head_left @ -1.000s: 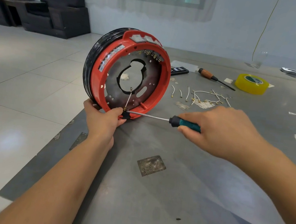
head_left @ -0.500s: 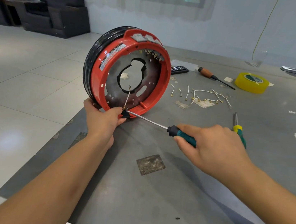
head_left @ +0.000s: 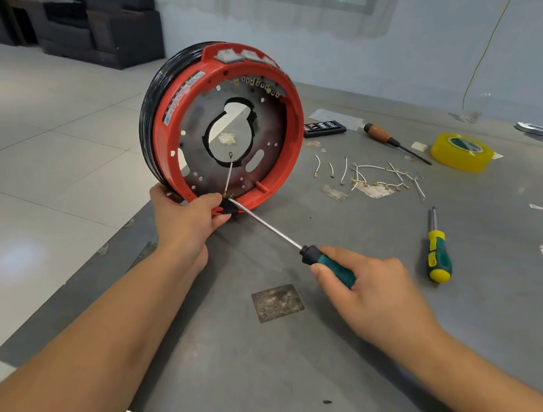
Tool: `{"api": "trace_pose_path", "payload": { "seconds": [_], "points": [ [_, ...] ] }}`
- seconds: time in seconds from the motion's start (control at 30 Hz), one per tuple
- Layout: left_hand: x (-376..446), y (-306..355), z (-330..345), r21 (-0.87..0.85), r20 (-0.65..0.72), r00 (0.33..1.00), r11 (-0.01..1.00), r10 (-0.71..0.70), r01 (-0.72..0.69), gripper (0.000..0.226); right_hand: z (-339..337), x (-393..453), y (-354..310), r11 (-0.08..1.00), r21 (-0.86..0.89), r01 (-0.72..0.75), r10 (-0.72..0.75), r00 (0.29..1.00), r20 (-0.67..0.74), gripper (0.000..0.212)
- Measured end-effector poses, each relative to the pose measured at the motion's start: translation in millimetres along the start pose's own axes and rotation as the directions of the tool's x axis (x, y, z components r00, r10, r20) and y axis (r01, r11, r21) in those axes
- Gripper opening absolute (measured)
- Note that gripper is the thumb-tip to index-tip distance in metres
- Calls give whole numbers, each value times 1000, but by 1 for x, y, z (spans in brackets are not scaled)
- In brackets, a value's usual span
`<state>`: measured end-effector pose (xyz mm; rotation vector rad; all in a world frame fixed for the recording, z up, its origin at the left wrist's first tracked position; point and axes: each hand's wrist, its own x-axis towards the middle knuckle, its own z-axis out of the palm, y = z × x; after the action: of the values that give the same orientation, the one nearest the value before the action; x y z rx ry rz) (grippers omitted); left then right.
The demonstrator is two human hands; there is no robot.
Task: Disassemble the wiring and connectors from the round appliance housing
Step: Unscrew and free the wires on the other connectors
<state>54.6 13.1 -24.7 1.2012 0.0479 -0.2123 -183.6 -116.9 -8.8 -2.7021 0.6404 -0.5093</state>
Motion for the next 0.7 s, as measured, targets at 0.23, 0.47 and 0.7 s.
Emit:
{"api": "trace_pose_path", "payload": {
  "seconds": [0.23, 0.47, 0.7],
  "points": [
    [0, 0, -5, 37, 174, 984, 999, -22, 16, 54, -26, 18, 18, 991, 135, -24, 34, 997, -72, 28],
    [0, 5, -7, -20, 250, 965, 996, -83, 90, 59, -51, 33, 27, 994, 108, 7, 8, 991, -135, 27],
    [10, 6, -10, -35, 270, 950, 985, -156, 171, 65, -64, 47, 26, 996, 64, 65, -59, 995, -86, 20]
  ]
}}
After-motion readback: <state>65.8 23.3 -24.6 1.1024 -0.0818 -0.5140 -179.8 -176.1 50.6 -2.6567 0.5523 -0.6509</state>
